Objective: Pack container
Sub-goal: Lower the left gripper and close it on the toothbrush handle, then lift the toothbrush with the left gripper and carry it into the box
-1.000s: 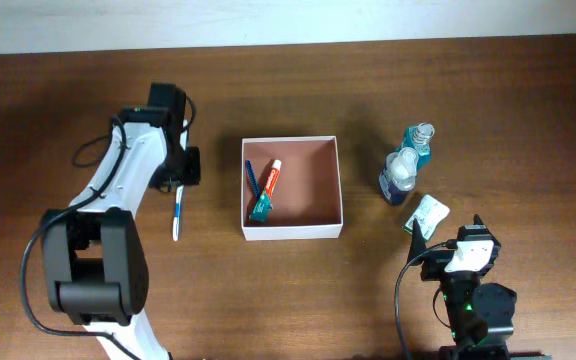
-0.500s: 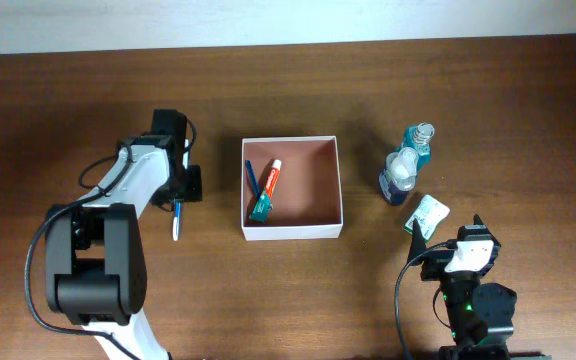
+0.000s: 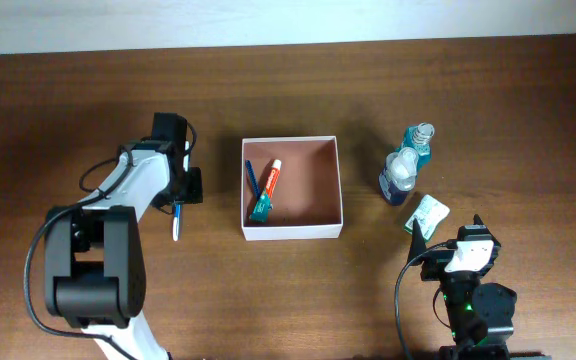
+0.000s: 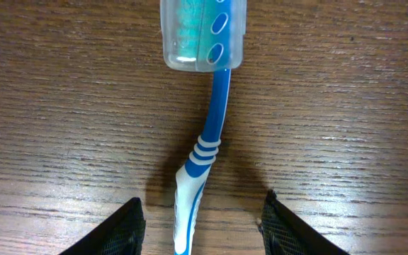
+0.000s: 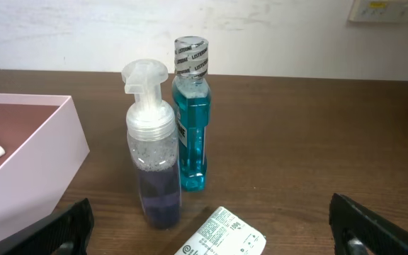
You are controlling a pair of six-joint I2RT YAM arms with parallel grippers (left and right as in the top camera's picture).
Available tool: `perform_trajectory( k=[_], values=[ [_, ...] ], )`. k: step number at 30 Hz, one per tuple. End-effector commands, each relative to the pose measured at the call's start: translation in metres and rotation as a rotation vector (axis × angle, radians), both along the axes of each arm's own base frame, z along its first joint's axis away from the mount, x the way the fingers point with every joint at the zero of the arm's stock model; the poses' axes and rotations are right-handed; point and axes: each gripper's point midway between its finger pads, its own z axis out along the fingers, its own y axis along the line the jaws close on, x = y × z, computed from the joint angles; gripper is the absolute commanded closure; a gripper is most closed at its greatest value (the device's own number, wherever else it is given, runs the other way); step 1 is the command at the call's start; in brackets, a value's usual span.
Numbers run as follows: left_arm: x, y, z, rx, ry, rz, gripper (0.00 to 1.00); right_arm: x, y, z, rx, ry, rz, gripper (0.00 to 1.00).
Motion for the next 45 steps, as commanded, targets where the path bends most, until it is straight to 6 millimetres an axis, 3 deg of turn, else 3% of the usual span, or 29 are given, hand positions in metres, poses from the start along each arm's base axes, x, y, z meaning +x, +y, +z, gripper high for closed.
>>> perform_trajectory(
  k=[1,6,12,18,21,28,33,39,45],
  values=[
    [-0.011,0.001,-0.014,-0.004,0.037,-0.008,0.46,0.000,-0.001,-0.004,-0.001,0.011,-0.008,0.01],
    [-0.011,0.001,-0.014,-0.003,0.037,-0.008,0.48,0.000,-0.001,-0.004,-0.001,0.011,-0.008,0.02],
    [-0.011,0.001,-0.014,-0.003,0.039,-0.008,0.70,0.000,-0.001,-0.004,-0.001,0.011,-0.008,0.02],
    [-0.012,0.002,-0.014,-0.003,0.041,-0.008,0.81,0.000,-0.001,-0.004,-0.001,0.011,-0.008,0.02],
    [-0.012,0.001,-0.014,-0.003,0.041,-0.008,0.91,0.000,-0.001,-0.004,-0.001,0.011,-0.008,0.02],
    [-0.012,0.002,-0.008,-0.002,0.056,-0.008,0.95,0.000,-0.001,-0.004,-0.001,0.012,-0.008,0.02],
    [-0.003,0.001,0.010,-0.003,0.054,-0.008,0.96,0.000,-0.001,-0.004,-0.001,0.011,-0.008,0.02],
    [0.015,-0.006,0.053,-0.016,0.039,0.015,0.96,0.000,-0.001,-0.004,-0.001,0.011,-0.008,0.02],
    [0.027,-0.038,0.093,-0.118,0.014,-0.024,0.96,0.000,-0.001,-0.004,-0.001,0.011,-0.008,0.02]
  ],
)
